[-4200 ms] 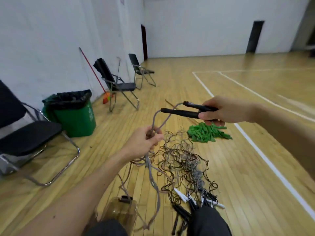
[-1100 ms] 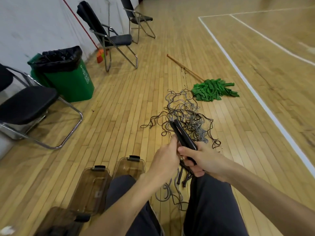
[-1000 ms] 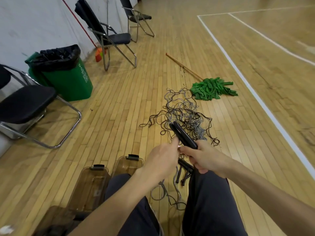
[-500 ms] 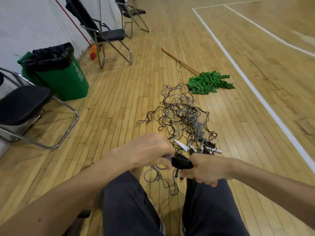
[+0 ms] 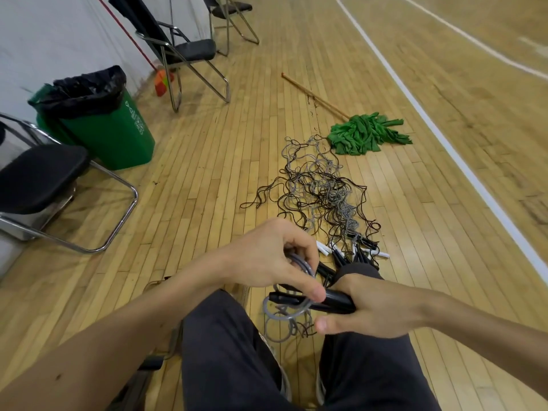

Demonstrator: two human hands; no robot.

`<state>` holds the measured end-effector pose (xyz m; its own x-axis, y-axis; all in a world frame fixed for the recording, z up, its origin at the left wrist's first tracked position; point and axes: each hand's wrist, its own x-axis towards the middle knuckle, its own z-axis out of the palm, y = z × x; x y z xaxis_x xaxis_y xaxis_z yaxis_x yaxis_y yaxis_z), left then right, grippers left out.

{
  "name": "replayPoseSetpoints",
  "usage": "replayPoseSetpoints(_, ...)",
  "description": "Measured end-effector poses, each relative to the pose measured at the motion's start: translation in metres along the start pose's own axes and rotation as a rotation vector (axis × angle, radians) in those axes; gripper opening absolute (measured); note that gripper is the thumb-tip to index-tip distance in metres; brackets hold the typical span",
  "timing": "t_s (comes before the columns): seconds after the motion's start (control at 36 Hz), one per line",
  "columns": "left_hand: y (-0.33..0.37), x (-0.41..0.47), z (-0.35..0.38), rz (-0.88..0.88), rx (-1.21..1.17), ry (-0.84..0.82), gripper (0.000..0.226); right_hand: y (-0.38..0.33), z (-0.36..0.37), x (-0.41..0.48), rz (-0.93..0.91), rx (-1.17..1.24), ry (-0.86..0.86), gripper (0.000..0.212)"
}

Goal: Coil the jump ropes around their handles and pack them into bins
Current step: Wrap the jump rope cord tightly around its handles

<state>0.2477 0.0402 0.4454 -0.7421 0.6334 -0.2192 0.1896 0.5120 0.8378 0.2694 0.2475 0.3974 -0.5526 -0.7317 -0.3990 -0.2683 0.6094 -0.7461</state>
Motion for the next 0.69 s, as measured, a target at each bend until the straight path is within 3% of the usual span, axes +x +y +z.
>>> replayPoseSetpoints(0.17,0.0,0.002,0.008,0.016,-0.101,0.003,0.023,0.004,0.004,-0.002,-0.037,0.063,0.042,0.051)
replayPoseSetpoints(0.33,-0.004,0.004,0.015,0.025,-0.187,0.04,0.026,0.013,0.007,0.001,-0.023,0.068,0.169,0.079)
replayPoseSetpoints(0.53,-0.009,0.005,0.019,0.082,-0.134,0.054,0.025,0.014,0.009,-0.002,-0.011,0.079,0.209,0.077)
replayPoseSetpoints(0.58,-0.009,0.007,0.018,0.085,-0.214,0.053,0.021,0.013,0.008,-0.002,-0.035,0.102,0.203,0.077)
replayPoseSetpoints(0.69,-0.015,0.01,0.023,0.034,-0.407,0.055,0.034,0.012,0.011,-0.001,-0.09,0.167,0.198,0.081)
